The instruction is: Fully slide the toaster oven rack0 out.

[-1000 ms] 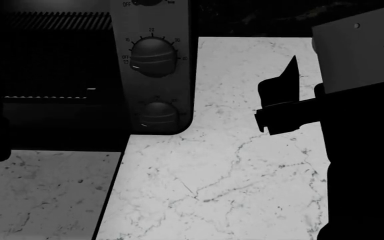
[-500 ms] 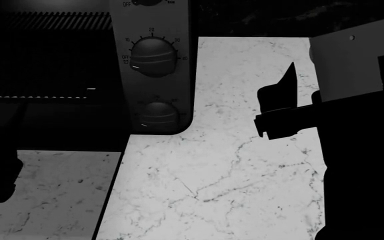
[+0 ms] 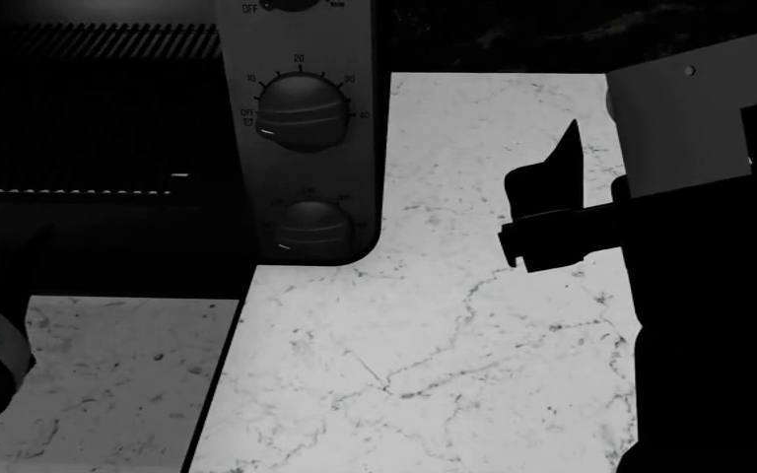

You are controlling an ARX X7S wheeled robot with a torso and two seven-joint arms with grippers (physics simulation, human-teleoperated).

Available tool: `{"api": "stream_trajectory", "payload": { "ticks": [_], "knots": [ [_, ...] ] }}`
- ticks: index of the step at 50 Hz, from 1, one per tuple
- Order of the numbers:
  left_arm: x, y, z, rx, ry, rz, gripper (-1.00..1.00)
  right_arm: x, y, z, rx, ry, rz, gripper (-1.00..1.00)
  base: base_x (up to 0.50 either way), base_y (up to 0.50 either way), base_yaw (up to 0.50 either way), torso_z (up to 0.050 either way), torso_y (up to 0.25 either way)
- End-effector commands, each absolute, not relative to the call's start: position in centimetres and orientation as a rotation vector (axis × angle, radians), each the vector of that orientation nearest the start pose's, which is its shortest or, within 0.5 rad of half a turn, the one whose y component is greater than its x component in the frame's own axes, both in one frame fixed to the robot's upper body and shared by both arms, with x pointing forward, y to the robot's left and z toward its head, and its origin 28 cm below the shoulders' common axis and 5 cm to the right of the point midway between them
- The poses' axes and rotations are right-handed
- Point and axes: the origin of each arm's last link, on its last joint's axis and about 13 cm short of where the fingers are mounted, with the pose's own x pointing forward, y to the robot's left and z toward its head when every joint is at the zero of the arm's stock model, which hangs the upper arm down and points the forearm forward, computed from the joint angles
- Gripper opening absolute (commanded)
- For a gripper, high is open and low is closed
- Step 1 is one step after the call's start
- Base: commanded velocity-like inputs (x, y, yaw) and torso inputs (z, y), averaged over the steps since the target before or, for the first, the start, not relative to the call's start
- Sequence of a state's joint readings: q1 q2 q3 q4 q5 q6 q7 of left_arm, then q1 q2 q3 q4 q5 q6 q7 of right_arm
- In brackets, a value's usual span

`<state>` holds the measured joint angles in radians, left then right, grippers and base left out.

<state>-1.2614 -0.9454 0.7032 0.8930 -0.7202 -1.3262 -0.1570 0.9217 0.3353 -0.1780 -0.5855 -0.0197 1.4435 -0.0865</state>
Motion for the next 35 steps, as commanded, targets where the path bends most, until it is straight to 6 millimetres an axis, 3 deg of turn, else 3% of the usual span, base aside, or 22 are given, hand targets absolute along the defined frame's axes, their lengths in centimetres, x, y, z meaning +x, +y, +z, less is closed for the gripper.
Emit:
{"api": "stream_trajectory", "payload": {
  "ticks": [1,6,35],
  "knots": [
    [22.8,26.2,29.5,1.131,-0.104,-0.326,1.0,27.1,-14.7,26.8,-0.321,-0.036,-0.073,1.0,0.0,0.0,0.0,0.0,0.0],
    [23.2,25.9,29.2,1.166,-0.087,-0.386,1.0,26.8,-14.7,26.7,-0.322,-0.034,-0.076,1.0,0.0,0.0,0.0,0.0,0.0],
    [26.6,26.6,29.0,1.296,-0.02,-0.358,1.0,26.9,-14.9,26.2,-0.314,-0.035,-0.078,1.0,0.0,0.0,0.0,0.0,0.0]
  ]
}}
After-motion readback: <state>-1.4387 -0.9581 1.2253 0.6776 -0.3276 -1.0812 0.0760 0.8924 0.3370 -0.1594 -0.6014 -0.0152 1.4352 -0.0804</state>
